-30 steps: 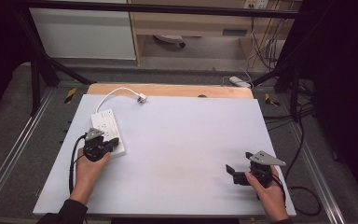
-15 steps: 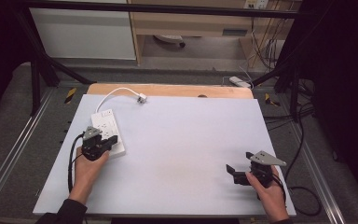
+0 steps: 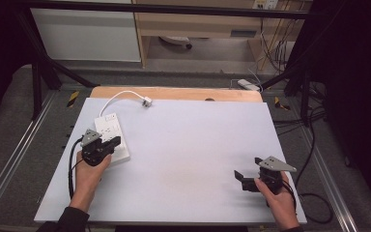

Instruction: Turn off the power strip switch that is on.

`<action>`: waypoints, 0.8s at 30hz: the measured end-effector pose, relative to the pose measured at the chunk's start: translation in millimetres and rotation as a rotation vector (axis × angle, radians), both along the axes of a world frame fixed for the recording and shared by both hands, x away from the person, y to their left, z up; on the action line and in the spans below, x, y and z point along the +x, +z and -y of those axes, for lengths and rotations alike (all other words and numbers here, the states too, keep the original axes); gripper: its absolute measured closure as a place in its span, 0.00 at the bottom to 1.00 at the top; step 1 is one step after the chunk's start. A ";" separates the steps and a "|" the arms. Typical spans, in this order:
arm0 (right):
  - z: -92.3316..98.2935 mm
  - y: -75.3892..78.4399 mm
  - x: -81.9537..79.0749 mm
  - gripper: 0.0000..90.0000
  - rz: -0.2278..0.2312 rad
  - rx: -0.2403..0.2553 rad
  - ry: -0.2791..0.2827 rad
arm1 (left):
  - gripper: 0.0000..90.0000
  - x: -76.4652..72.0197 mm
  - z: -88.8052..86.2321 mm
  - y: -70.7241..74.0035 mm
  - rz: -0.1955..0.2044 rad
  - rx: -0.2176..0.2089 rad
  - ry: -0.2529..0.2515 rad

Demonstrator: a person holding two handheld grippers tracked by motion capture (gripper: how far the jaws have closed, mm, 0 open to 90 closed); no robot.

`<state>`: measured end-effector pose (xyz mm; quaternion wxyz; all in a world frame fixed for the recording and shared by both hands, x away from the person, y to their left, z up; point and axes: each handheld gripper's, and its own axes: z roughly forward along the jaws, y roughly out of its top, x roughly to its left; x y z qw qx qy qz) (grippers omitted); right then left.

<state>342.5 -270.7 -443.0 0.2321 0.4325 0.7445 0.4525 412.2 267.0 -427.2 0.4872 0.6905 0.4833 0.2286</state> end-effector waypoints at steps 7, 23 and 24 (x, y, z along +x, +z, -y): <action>-0.3 -0.3 0.2 0.04 0.001 -0.001 -0.001 | 0.69 -1.5 0.8 5.6 0.036 -0.004 0.033; -0.4 -0.7 0.4 0.04 -0.001 -0.003 0.003 | 0.14 -4.0 5.6 20.0 0.082 -0.040 0.053; -0.4 -0.7 0.4 0.04 -0.001 -0.002 0.003 | 0.11 -4.4 5.6 21.9 0.083 -0.042 0.048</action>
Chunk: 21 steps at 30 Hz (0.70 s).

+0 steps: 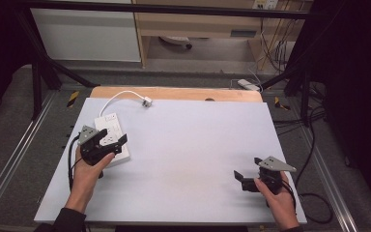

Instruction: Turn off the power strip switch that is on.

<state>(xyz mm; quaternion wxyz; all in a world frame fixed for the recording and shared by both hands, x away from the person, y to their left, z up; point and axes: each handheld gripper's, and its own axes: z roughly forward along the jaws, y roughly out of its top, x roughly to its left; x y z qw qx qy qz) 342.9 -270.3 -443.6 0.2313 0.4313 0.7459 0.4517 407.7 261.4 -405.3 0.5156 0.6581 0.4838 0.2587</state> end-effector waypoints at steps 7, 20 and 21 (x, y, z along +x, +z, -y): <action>0.1 -0.2 0.2 0.04 -0.004 0.000 0.000 | 0.06 -6.0 -1.7 10.5 0.012 -0.009 -0.019; 0.7 0.4 0.1 0.04 -0.004 0.011 -0.002 | 0.06 -24.2 -4.8 36.0 0.040 -0.007 -0.052; 0.8 0.3 0.2 0.04 -0.004 0.009 -0.002 | 0.06 -26.1 -4.7 37.5 0.040 -0.006 -0.056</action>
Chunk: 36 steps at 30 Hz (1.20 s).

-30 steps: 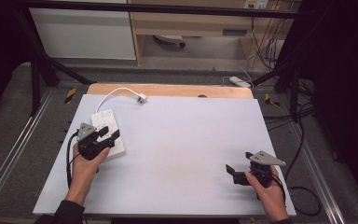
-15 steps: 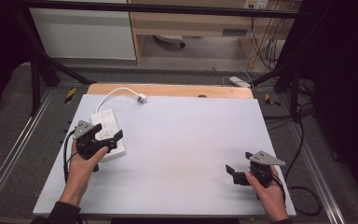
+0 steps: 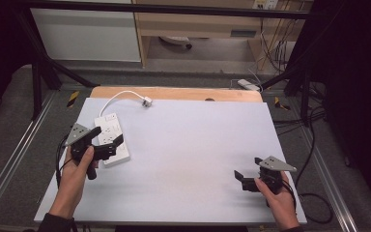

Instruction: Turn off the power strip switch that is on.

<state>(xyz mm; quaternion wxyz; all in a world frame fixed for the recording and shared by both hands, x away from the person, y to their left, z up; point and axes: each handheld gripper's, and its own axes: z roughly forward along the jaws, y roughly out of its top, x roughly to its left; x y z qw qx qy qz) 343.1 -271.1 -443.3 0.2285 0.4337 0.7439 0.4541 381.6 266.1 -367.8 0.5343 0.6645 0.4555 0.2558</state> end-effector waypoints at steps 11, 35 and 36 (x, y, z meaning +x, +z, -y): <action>-0.2 0.0 0.0 0.04 0.000 -0.005 0.000 | 0.06 -20.5 -5.4 11.9 0.004 0.026 -0.019; -0.1 0.0 0.1 0.04 0.001 -0.003 -0.003 | 0.06 -57.8 -34.7 4.0 0.068 0.014 -0.011; -0.1 0.0 0.1 0.04 0.001 -0.003 -0.003 | 0.06 -59.7 -35.7 2.0 0.067 0.015 -0.012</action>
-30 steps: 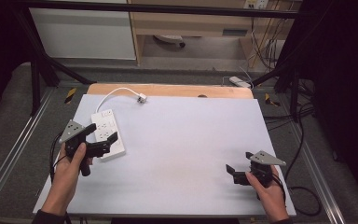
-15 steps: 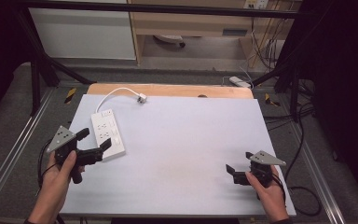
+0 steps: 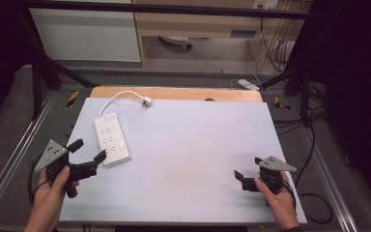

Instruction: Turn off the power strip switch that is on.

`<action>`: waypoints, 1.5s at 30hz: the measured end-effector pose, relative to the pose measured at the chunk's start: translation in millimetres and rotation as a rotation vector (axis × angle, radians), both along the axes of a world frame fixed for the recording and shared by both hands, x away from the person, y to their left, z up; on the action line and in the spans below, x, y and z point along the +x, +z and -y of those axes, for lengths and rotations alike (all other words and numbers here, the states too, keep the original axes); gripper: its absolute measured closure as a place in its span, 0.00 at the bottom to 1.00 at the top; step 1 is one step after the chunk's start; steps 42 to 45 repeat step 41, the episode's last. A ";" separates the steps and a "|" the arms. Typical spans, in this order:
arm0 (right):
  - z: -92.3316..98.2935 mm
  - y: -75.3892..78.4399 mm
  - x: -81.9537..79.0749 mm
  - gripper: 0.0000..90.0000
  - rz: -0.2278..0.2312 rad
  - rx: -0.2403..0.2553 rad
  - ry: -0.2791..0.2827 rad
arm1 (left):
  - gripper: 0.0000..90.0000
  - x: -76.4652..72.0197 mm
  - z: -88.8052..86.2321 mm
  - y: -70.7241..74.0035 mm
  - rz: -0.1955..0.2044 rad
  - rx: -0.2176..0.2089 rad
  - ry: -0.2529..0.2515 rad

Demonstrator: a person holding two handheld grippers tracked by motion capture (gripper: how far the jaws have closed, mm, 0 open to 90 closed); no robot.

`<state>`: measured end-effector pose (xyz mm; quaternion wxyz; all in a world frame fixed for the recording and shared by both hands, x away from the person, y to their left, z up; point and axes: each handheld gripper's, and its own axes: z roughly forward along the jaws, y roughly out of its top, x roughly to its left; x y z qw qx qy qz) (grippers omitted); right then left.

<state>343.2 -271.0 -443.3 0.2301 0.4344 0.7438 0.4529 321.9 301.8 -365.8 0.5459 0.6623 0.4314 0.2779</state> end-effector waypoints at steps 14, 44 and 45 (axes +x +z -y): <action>-0.1 -0.1 0.0 0.04 -0.001 -0.004 0.001 | 0.06 -12.5 3.6 -28.6 -0.057 0.034 -0.050; 1.6 -4.4 2.0 0.04 -0.033 -0.016 -0.038 | 0.08 -13.4 3.5 -69.9 -0.208 0.134 -0.001; 1.6 -4.4 2.0 0.04 -0.033 -0.016 -0.038 | 0.08 -13.4 3.5 -69.9 -0.208 0.134 -0.001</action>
